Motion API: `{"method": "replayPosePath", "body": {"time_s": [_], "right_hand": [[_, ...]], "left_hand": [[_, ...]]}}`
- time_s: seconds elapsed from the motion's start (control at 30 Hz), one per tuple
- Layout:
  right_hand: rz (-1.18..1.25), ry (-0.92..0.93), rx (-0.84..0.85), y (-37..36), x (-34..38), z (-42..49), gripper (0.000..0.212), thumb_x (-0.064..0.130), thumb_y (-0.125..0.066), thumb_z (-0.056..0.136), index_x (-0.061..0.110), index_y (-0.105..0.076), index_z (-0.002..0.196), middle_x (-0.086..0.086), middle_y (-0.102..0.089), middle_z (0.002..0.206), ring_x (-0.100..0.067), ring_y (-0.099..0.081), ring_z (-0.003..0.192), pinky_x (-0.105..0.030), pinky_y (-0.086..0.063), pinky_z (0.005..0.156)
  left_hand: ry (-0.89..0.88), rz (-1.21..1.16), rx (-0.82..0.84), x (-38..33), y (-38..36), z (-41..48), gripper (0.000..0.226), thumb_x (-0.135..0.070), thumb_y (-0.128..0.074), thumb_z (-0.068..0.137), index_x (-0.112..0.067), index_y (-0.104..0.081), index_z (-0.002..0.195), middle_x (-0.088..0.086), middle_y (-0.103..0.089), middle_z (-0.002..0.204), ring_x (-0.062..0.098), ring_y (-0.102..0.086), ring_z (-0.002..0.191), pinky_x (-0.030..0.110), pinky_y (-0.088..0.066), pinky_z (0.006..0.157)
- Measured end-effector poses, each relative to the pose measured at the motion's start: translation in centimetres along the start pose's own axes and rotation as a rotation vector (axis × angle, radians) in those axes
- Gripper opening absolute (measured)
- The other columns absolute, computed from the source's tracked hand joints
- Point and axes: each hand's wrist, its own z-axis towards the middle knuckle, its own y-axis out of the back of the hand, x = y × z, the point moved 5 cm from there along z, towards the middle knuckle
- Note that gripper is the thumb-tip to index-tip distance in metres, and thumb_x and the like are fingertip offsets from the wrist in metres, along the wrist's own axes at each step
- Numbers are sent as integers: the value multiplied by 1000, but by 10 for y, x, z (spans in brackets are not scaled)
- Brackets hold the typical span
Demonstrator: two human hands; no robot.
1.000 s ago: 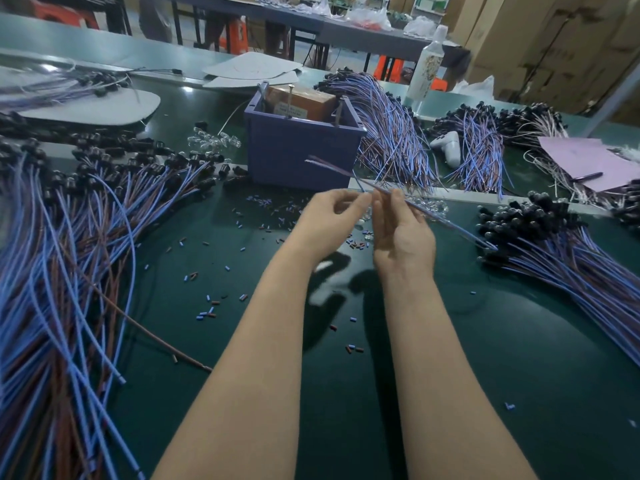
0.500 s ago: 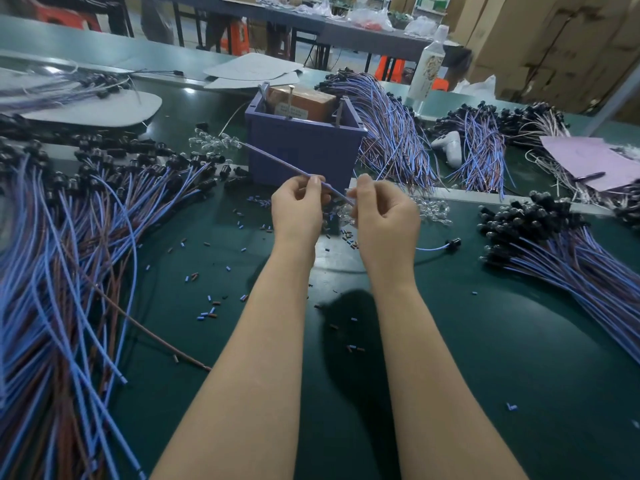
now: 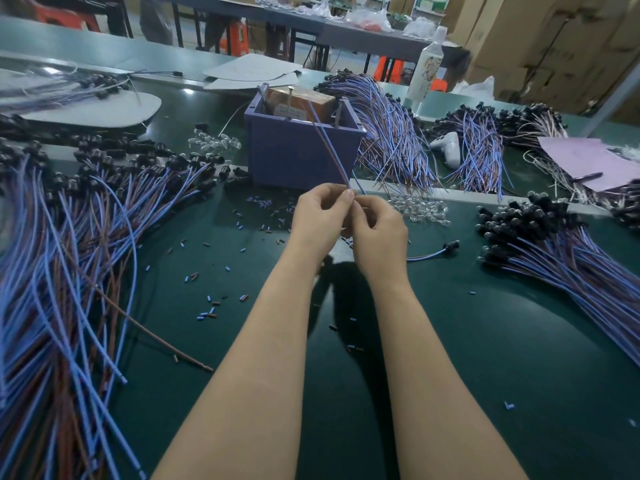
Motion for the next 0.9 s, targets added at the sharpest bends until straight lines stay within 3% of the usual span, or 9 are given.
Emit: {"method": "replayPosePath", "body": {"time_s": [0.1, 0.2, 0.33, 0.43, 0.53, 0.67, 0.9], "right_hand": [[74, -18, -67, 0, -3, -1, 13, 13, -52, 95, 20, -59, 86, -4, -70, 82, -17, -68, 77, -28, -53, 77], [181, -71, -182, 4, -6, 1, 15, 12, -49, 97, 20, -54, 85, -6, -70, 85, -21, -68, 83, -39, -53, 85], [296, -121, -288, 15, -11, 4, 9, 7, -42, 99, 12, -48, 102, 0, -64, 78, -10, -64, 67, -40, -55, 82], [214, -102, -215, 11, -9, 1, 26, 7, -40, 99, 11, -43, 124, 2, -65, 77, -8, -63, 58, -34, -55, 74], [10, -34, -114, 0, -4, -3, 38, 9, -43, 97, 14, -42, 135, -3, -70, 84, -23, -67, 73, -39, -51, 82], [-139, 21, -84, -5, -1, -5, 40, 12, -47, 94, 13, -47, 135, -1, -71, 80, -23, -63, 80, -27, -40, 78], [-221, 24, -3, -9, 1, -6, 34, 16, -47, 95, 14, -57, 128, -10, -72, 94, -32, -62, 92, -39, -45, 87]], "left_hand": [[-57, -30, -42, -5, 2, -1, 14, -10, -57, 93, -17, -61, 82, -2, -65, 75, -2, -61, 61, 14, -48, 59], [-64, -48, -152, -6, 7, 0, 16, -11, -50, 97, -19, -55, 84, 3, -68, 83, 15, -65, 78, 26, -53, 74], [-75, -35, -336, -5, 20, -1, 17, -13, -45, 99, -21, -49, 84, -3, -66, 73, 13, -64, 70, 19, -49, 64], [-77, 25, -401, -2, 26, 0, 11, -14, -46, 98, -15, -52, 89, -5, -63, 69, 9, -60, 63, 19, -49, 63], [-78, 62, -396, -1, 27, 1, 9, -13, -47, 98, -10, -54, 92, -5, -62, 69, 11, -59, 62, 31, -51, 72], [-91, 124, -378, -3, 27, -1, 10, -14, -49, 97, -11, -56, 92, -7, -62, 69, 14, -59, 65, 34, -52, 75], [-93, 163, -358, -3, 25, -3, 8, -13, -49, 96, -13, -57, 95, -7, -62, 69, 14, -59, 67, 32, -52, 77]]}}
